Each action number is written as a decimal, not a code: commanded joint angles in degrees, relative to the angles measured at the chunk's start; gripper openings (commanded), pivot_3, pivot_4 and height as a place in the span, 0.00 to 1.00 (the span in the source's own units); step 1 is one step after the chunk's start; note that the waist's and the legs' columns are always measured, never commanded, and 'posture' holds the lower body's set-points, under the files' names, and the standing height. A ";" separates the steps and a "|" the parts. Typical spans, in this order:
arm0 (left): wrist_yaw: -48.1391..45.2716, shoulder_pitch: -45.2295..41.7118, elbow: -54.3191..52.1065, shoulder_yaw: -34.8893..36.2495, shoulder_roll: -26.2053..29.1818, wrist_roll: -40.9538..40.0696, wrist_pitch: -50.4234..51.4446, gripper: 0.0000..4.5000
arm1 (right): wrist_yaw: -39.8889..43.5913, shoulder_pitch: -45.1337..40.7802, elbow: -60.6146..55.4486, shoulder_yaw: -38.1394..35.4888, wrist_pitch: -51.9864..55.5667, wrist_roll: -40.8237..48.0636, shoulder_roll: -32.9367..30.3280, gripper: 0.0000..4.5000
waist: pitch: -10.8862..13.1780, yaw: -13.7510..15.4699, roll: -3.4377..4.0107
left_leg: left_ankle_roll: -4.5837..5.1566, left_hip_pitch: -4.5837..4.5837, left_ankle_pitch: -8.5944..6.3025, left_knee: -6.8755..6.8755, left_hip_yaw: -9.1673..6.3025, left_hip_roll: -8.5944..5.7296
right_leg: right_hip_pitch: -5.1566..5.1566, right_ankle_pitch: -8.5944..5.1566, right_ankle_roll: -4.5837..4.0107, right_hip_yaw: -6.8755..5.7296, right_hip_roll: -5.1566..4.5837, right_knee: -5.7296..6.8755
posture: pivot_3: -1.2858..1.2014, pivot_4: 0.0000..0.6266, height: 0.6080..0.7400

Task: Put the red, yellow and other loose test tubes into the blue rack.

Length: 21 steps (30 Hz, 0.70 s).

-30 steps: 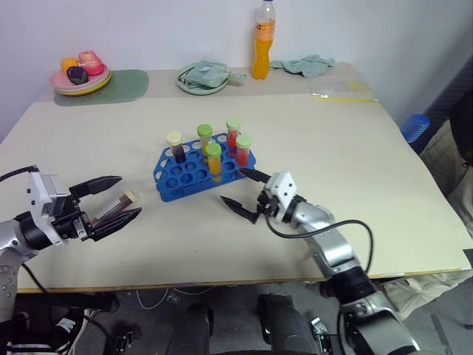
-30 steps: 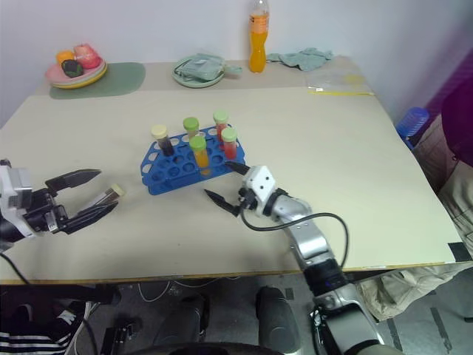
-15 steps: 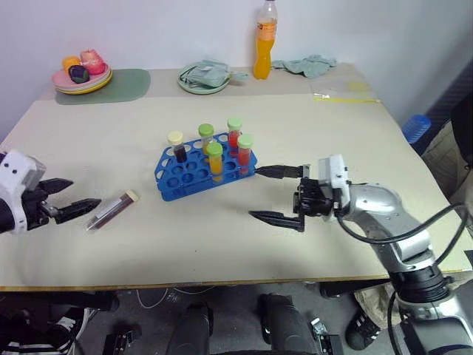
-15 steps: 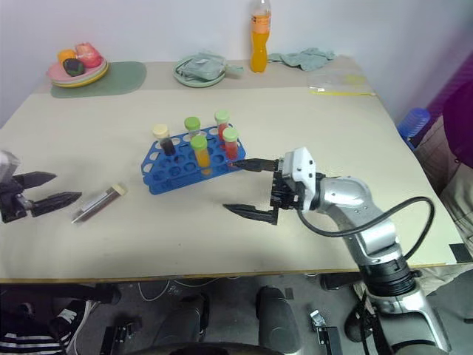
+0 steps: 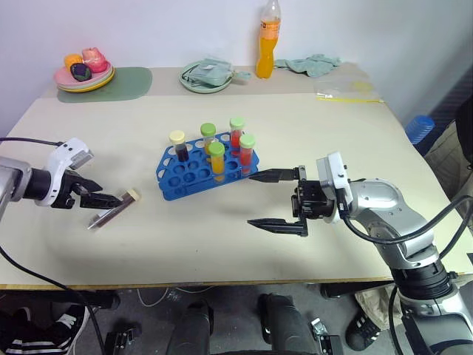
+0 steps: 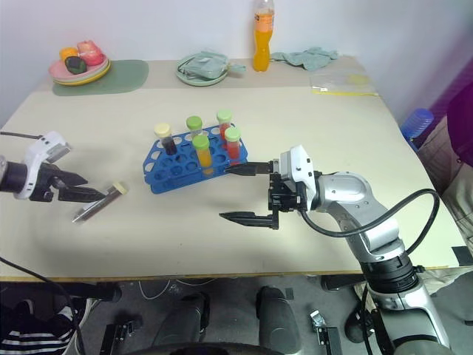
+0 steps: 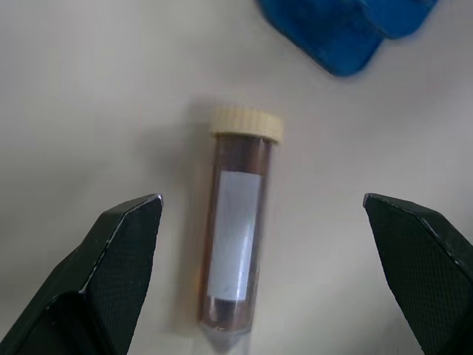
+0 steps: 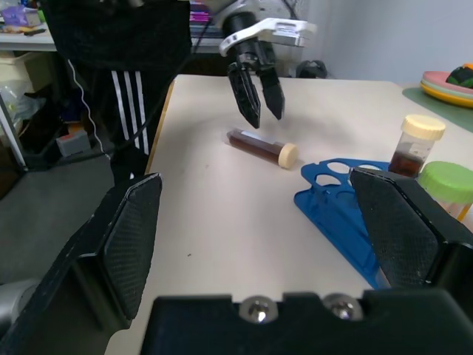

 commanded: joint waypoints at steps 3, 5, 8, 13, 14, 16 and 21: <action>-6.59 -9.48 14.90 -9.77 -3.04 15.79 -12.59 1.00 | -0.67 0.32 -1.23 -0.29 -1.89 -0.80 0.96 0.99 | -0.01 0.01 -0.01 | 0.01 0.00 0.00 0.00 0.00 0.00 | -0.01 -0.03 0.08 0.00 0.00 0.05 | 0.52 0.24 1.00; -7.50 -11.61 18.59 -10.25 -5.92 17.44 -13.76 1.00 | -0.80 0.83 -1.29 -0.18 -2.39 -1.14 1.12 0.99 | -0.01 0.08 -0.02 | 0.01 -0.01 0.00 0.02 0.00 0.00 | -0.01 0.04 0.22 0.00 -0.01 0.05 | 0.52 0.24 1.00; -6.31 -13.38 23.52 -10.36 -11.47 19.88 -14.71 1.00 | -1.64 1.57 -2.00 0.26 -2.35 -1.28 1.80 0.99 | -0.02 0.44 -0.05 | 0.01 -0.05 0.01 0.06 -0.03 0.00 | -0.01 -0.04 0.42 0.00 -0.01 0.08 | 0.52 0.24 1.00; -5.76 -14.81 29.96 -9.19 -14.75 23.09 -17.08 1.00 | -2.37 2.42 -3.21 0.42 -2.07 -1.30 1.83 0.99 | -0.05 0.21 -0.09 | 0.01 -0.05 0.01 0.10 -0.06 -0.03 | -0.01 -0.03 0.48 0.00 -0.03 0.12 | 0.52 0.24 1.00; -5.51 -15.13 30.95 -8.89 -14.95 23.55 -16.92 1.00 | -2.57 2.44 -3.11 0.34 -2.21 -1.38 1.92 0.99 | -0.05 0.10 -0.08 | 0.01 -0.04 0.01 0.10 -0.06 -0.03 | -0.01 -0.02 0.49 0.00 -0.03 0.14 | 0.52 0.24 1.00; -4.25 -15.41 32.19 -8.61 -14.94 24.74 -18.67 1.00 | -2.80 2.41 -2.84 0.30 -2.53 -1.56 2.05 0.99 | -0.06 0.03 -0.07 | 0.01 0.01 0.01 0.10 -0.06 -0.03 | -0.01 -0.02 0.49 0.00 -0.03 0.19 | 0.52 0.24 1.00; -5.52 -14.72 32.40 -7.62 -15.11 25.48 -18.60 0.70 | -3.11 1.86 -2.16 0.52 -3.51 -2.15 2.52 1.00 | -0.07 -0.04 -0.07 | 0.02 0.07 0.02 0.10 -0.06 -0.02 | 0.00 -0.02 0.50 0.00 -0.02 0.26 | 0.52 0.24 1.00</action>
